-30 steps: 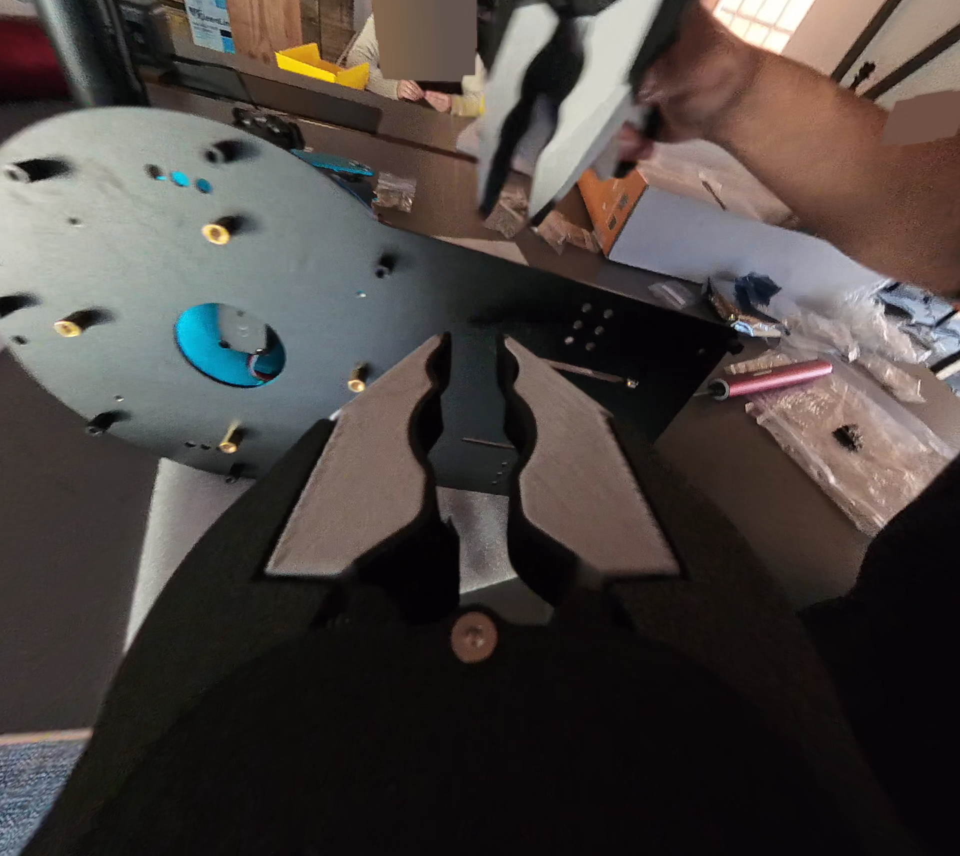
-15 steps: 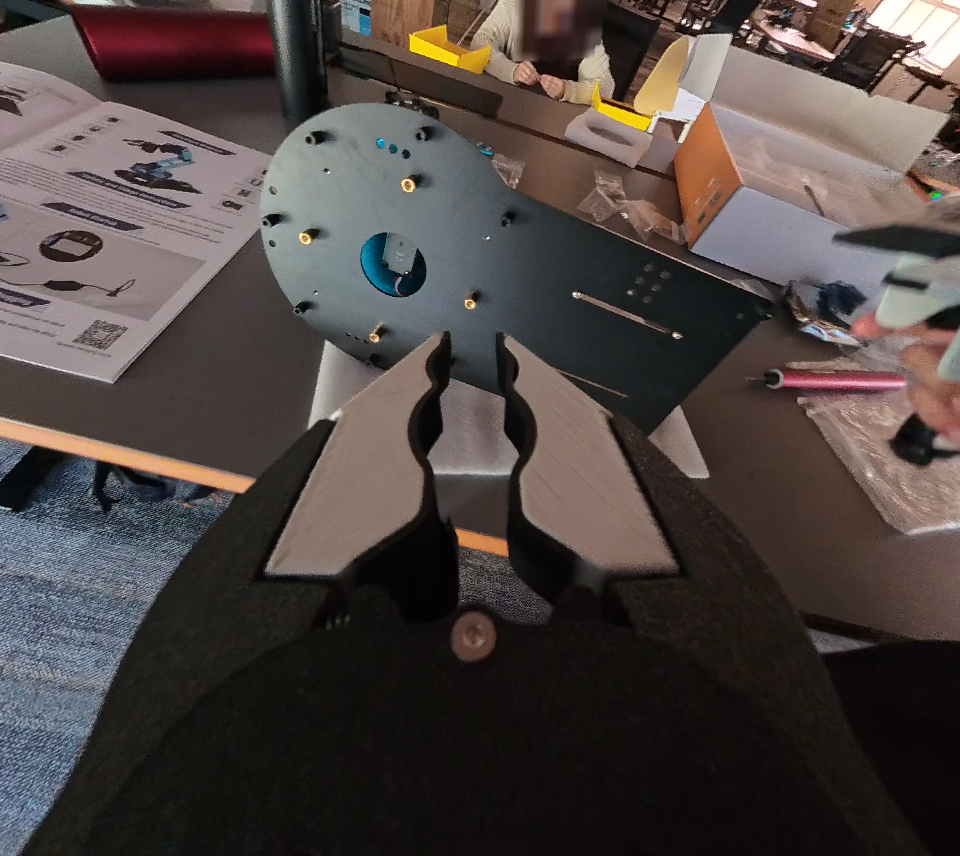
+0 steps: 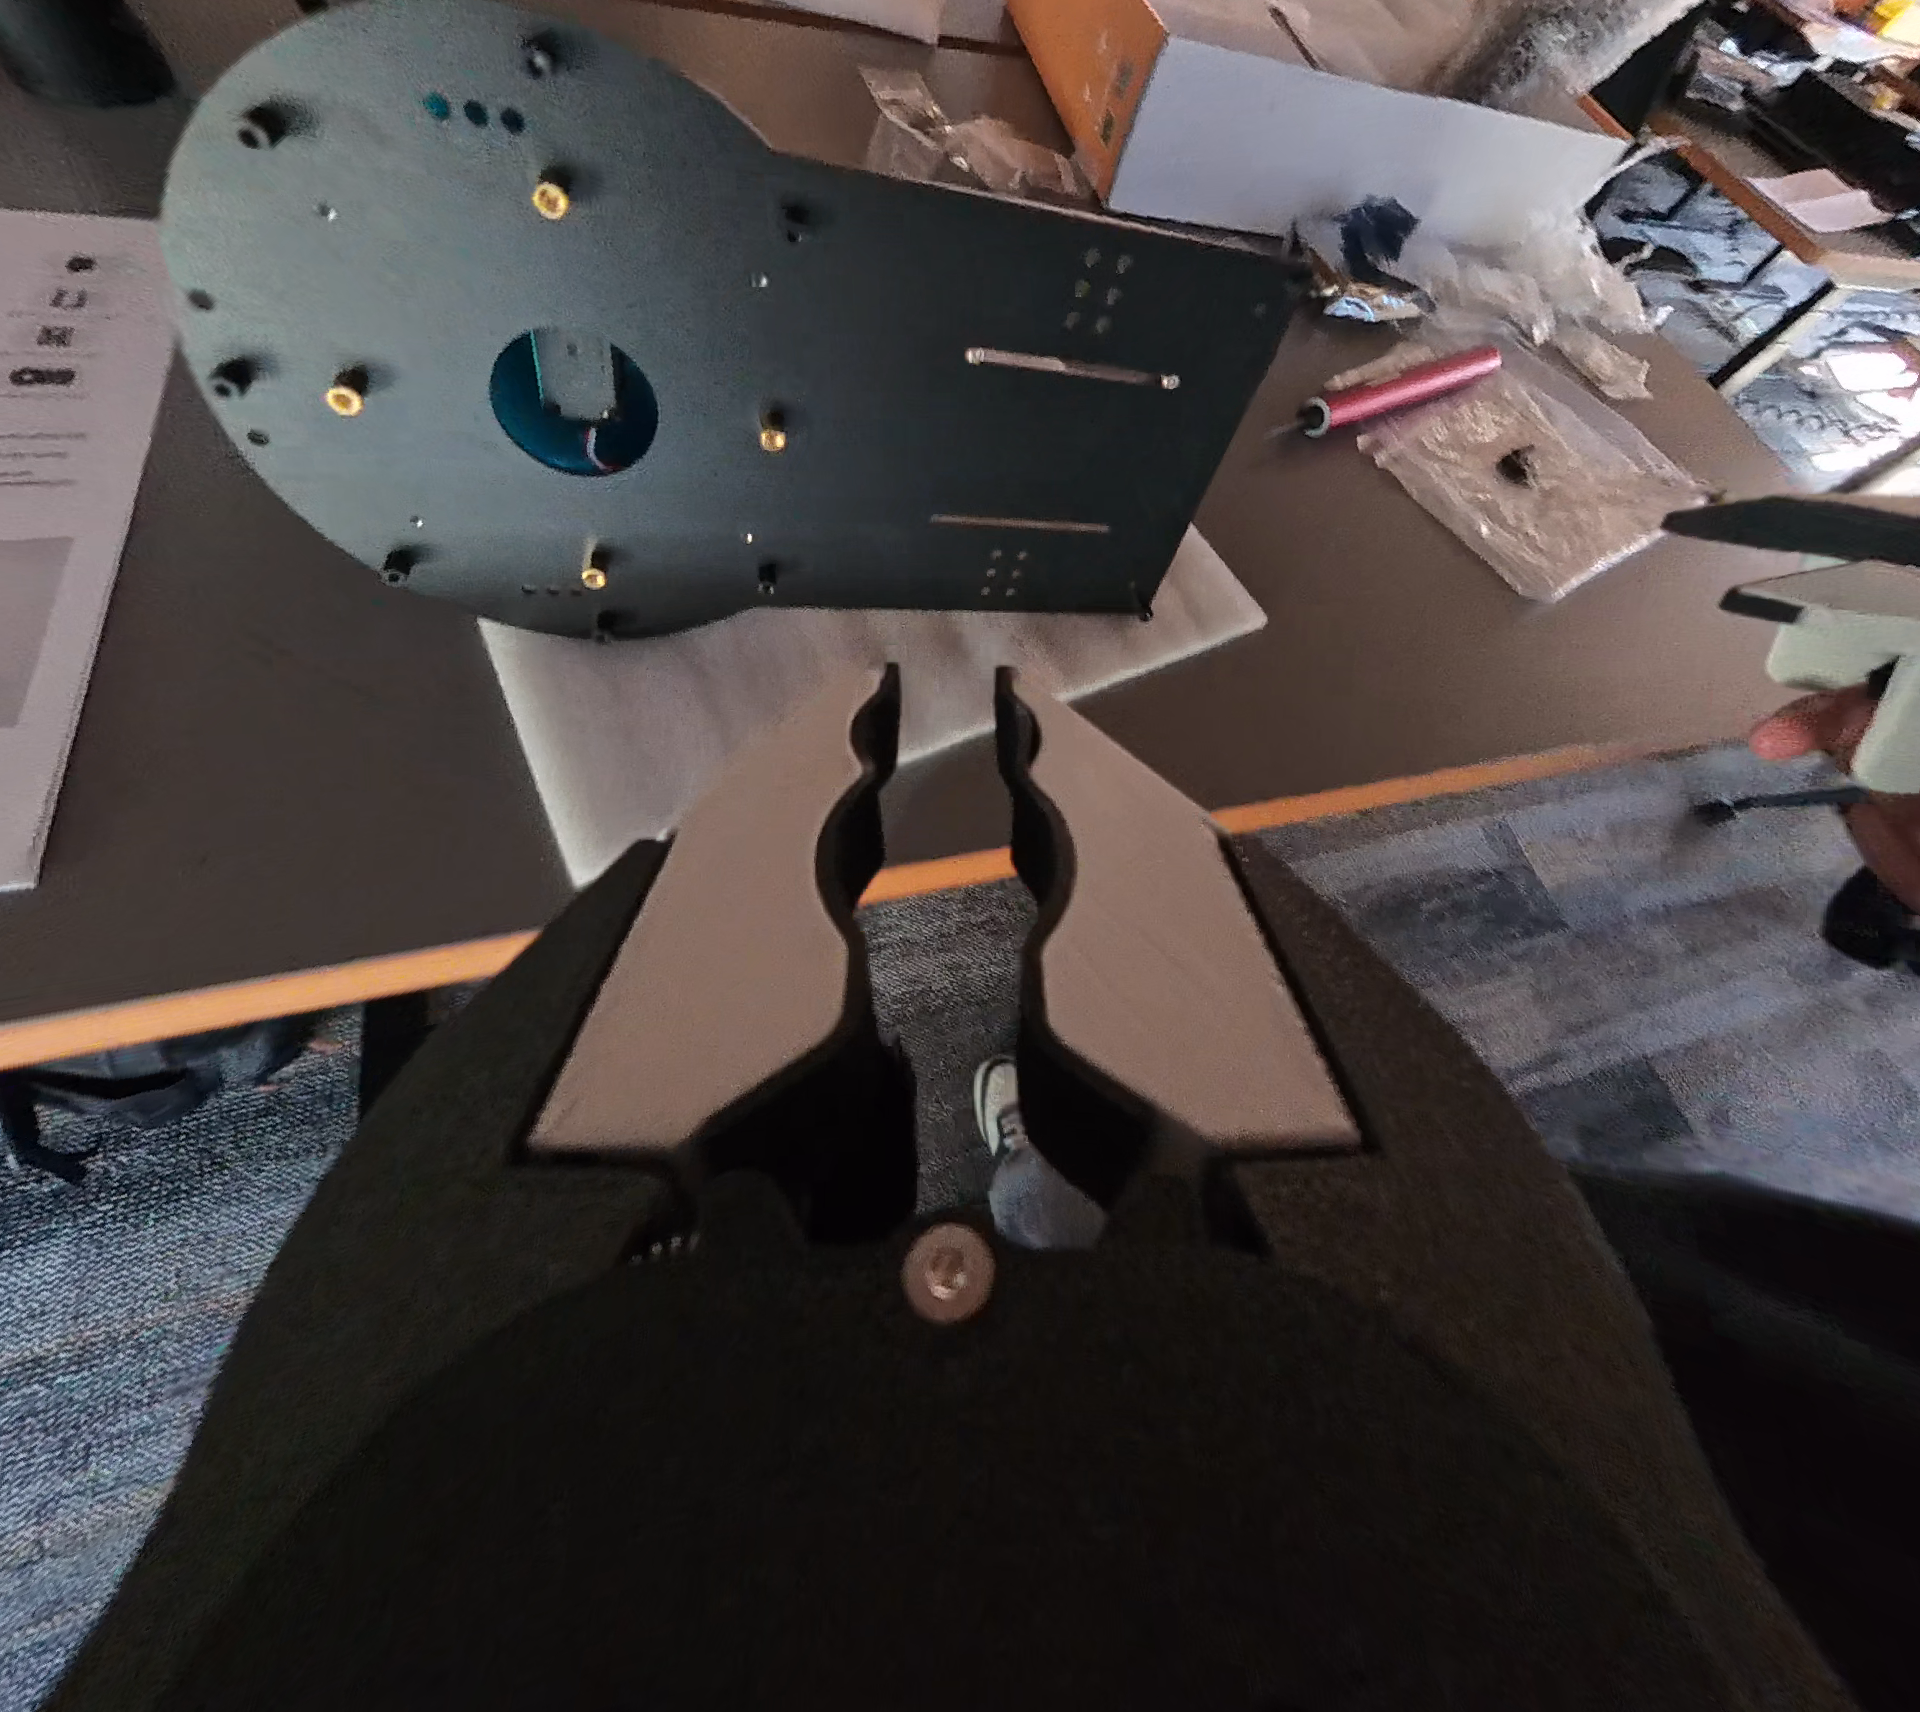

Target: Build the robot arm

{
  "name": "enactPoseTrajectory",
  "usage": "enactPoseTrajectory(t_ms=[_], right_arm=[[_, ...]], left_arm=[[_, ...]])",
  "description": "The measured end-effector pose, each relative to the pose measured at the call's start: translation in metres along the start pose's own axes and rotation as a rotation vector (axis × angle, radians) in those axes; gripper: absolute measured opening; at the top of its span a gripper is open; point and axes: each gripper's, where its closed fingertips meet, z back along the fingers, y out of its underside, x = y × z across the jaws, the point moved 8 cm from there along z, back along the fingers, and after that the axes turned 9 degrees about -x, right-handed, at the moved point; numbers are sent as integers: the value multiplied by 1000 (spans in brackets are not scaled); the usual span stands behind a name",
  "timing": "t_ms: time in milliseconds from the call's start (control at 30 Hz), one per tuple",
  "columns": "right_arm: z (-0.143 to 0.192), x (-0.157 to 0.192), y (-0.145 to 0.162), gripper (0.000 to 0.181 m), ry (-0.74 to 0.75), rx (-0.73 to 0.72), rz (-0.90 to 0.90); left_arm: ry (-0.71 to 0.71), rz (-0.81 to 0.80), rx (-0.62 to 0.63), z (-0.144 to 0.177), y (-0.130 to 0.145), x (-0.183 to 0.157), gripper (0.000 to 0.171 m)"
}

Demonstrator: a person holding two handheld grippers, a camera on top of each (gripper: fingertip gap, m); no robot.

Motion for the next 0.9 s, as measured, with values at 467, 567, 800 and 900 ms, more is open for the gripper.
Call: enactPoseTrajectory(t_ms=[467,567,800,900], right_arm=[[45,76,22,50,199,34,3],[49,83,27,46,195,47,6],[68,72,41,39,195,113,-30],[88,54,35,40,252,52,-4]], left_arm=[[-137,-102,175,41,29,34,21],[-154,-74,162,43,28,32,21],[-153,-91,162,32,28,19,21],[-134,-107,157,24,28,10,21]])
